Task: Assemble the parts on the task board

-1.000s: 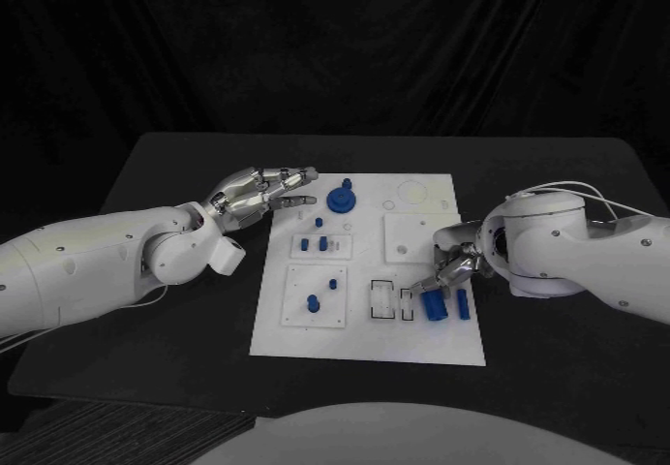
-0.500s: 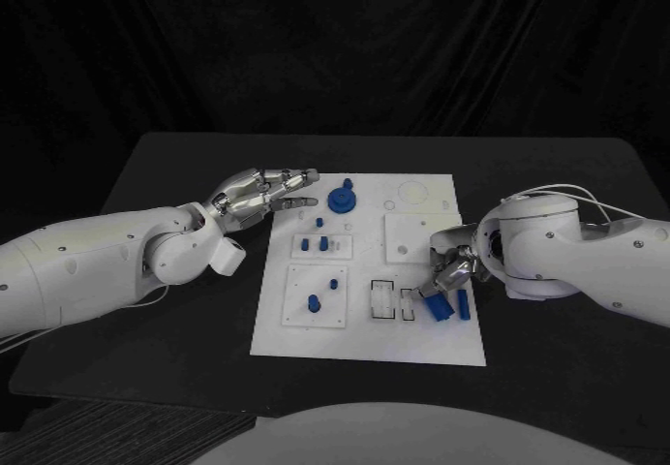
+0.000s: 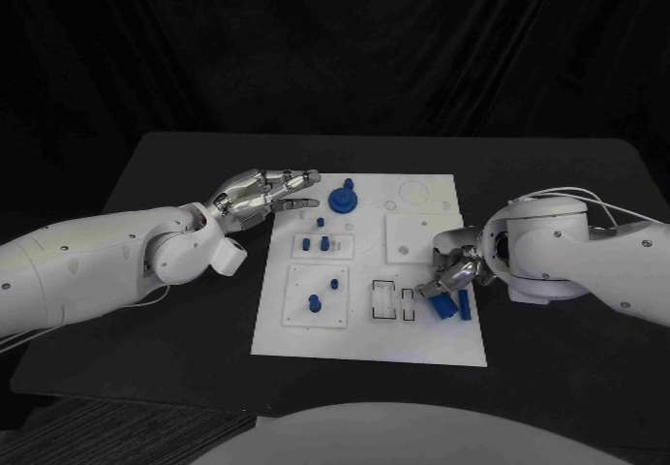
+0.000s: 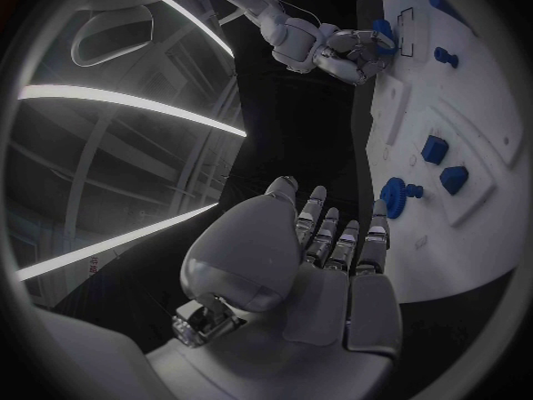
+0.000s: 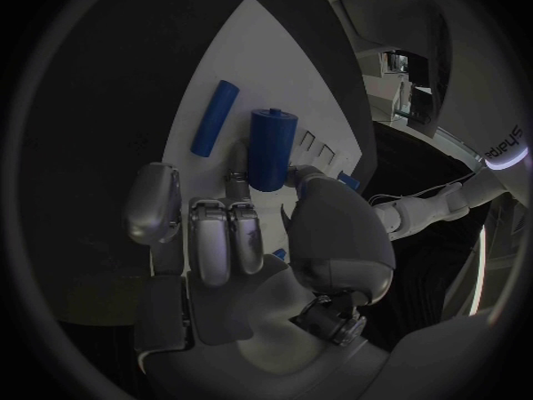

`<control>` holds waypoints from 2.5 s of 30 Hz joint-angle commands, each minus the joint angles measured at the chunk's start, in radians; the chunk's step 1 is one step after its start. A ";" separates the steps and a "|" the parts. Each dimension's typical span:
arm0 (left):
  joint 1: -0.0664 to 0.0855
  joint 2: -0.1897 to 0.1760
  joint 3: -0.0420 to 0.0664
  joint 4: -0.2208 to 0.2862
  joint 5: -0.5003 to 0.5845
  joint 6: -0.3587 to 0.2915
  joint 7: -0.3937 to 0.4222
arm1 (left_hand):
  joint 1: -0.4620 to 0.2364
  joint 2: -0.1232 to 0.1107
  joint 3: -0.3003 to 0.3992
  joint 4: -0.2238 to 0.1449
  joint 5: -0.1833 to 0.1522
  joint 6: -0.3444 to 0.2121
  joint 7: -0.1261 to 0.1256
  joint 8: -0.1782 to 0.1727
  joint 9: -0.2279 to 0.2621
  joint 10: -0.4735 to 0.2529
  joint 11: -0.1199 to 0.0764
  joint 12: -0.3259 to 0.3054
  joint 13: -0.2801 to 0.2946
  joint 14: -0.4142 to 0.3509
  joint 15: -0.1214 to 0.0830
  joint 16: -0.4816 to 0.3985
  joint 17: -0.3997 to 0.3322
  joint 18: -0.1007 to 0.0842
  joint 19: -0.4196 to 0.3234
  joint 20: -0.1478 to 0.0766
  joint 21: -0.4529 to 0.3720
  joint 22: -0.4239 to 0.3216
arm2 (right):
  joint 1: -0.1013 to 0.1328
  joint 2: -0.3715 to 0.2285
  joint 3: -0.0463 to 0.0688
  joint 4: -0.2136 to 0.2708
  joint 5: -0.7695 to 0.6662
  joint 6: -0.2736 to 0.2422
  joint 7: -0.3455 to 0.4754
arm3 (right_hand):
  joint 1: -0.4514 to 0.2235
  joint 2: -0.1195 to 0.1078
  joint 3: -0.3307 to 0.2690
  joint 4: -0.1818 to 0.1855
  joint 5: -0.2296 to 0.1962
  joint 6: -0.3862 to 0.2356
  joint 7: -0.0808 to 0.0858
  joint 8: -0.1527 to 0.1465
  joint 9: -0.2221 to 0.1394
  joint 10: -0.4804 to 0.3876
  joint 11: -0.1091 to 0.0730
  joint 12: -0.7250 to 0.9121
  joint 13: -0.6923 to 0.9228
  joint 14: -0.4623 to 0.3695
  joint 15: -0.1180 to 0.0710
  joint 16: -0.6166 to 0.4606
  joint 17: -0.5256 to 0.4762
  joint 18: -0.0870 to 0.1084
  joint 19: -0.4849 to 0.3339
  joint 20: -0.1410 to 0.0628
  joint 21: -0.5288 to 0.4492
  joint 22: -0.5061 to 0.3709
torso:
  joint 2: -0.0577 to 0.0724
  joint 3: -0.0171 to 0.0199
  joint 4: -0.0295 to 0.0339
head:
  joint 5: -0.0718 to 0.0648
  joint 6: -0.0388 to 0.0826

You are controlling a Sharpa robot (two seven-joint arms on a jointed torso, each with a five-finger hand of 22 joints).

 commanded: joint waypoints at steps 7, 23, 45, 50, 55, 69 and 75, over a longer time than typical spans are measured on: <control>-0.002 0.002 0.001 0.000 0.004 0.014 0.008 | 0.014 0.000 0.007 -0.003 0.005 -0.001 0.006 0.003 0.001 0.000 0.010 0.004 -0.001 0.005 0.004 0.005 0.001 0.010 0.006 -0.002 0.005 0.002 | 0.002 -0.029 -0.002 0.024 0.208 -0.111 0.023 | -0.046 -0.001 0.182 -0.159 0.076 0.005 -0.008 0.016 0.026 0.106 -0.009 0.004 0.264 0.095 -0.006 -0.006 0.218 0.012 0.004 -0.009 -0.002 0.140 | 0.000 -0.0005 0.0005 | 0.002 0.000; -0.002 0.004 0.001 -0.002 0.004 0.014 0.005 | 0.014 0.000 0.007 -0.003 0.005 -0.001 0.006 0.003 0.001 0.000 0.010 0.004 -0.001 0.005 0.004 0.005 0.001 0.010 0.006 -0.002 0.005 0.002 | 0.022 -0.019 -0.002 0.026 0.455 -0.189 0.029 | -0.073 0.005 0.207 -0.190 -0.009 -0.012 -0.008 0.019 0.061 0.106 -0.010 0.004 0.264 0.092 -0.007 -0.013 0.202 0.015 0.002 -0.011 -0.026 0.135 | -0.001 -0.0021 0.0003 | 0.003 0.000; -0.003 0.006 0.001 -0.001 0.004 0.015 0.000 | 0.021 -0.004 0.013 -0.005 0.009 0.000 0.006 0.003 0.001 0.001 0.010 0.006 0.000 0.008 0.009 0.008 0.002 0.009 0.008 -0.001 0.007 0.002 | 0.010 0.044 -0.002 -0.010 0.475 -0.161 -0.014 | -0.125 0.030 0.174 -0.185 -0.309 -0.068 0.022 -0.054 0.041 0.106 0.018 0.004 0.264 0.088 0.015 -0.024 0.180 0.023 -0.010 0.009 -0.081 0.122 | 0.001 -0.0013 0.0006 | 0.003 0.000; -0.003 0.006 0.001 -0.001 0.004 0.015 -0.002 | 0.022 -0.004 0.014 -0.006 0.010 0.000 0.006 0.003 0.001 0.001 0.010 0.006 0.000 0.008 0.011 0.008 0.002 0.009 0.009 0.000 0.008 0.003 | 0.005 0.050 -0.002 -0.016 0.475 -0.152 -0.023 | -0.124 0.035 0.170 -0.185 -0.335 -0.073 0.026 -0.066 0.033 0.106 0.021 0.004 0.264 0.088 0.018 -0.024 0.181 0.023 -0.010 0.011 -0.082 0.122 | 0.002 0.0000 -0.0008 | 0.003 0.000; -0.003 0.006 0.001 -0.001 0.004 0.015 -0.004 | 0.023 -0.005 0.016 -0.006 0.011 0.000 0.006 0.003 0.001 0.001 0.010 0.006 0.000 0.008 0.012 0.009 0.002 0.009 0.010 0.000 0.008 0.004 | 0.001 0.053 -0.002 -0.022 0.475 -0.143 -0.028 | -0.125 0.038 0.169 -0.184 -0.345 -0.080 0.029 -0.074 0.028 0.106 0.023 0.004 0.264 0.086 0.020 -0.029 0.172 0.025 -0.012 0.013 -0.093 0.120 | 0.002 0.0000 0.0004 | 0.001 0.000; -0.003 0.007 0.001 -0.002 0.004 0.016 -0.005 | 0.024 -0.006 0.017 -0.007 0.011 0.000 0.006 0.003 0.001 0.001 0.010 0.006 0.000 0.009 0.012 0.009 0.002 0.009 0.010 0.000 0.008 0.003 | -0.003 0.060 -0.002 -0.031 0.475 -0.147 -0.032 | -0.165 0.065 0.113 -0.139 -0.558 -0.090 0.044 -0.117 -0.017 0.106 0.037 0.004 0.264 0.083 0.032 -0.039 0.153 0.029 -0.016 0.025 -0.120 0.113 | 0.000 -0.0006 0.0003 | 0.006 0.000; -0.003 0.008 0.001 -0.003 0.004 0.018 -0.006 | 0.024 -0.006 0.017 -0.007 0.011 0.000 0.006 0.003 0.001 0.001 0.010 0.006 0.000 0.009 0.012 0.009 0.002 0.009 0.010 0.000 0.008 0.003 | -0.003 0.061 -0.002 -0.034 0.475 -0.150 -0.032 | -0.172 0.072 0.102 -0.131 -0.589 -0.089 0.044 -0.121 -0.024 0.106 0.038 0.004 0.264 0.082 0.032 -0.041 0.149 0.030 -0.016 0.026 -0.128 0.111 | 0.000 -0.0005 0.0008 | 0.007 0.000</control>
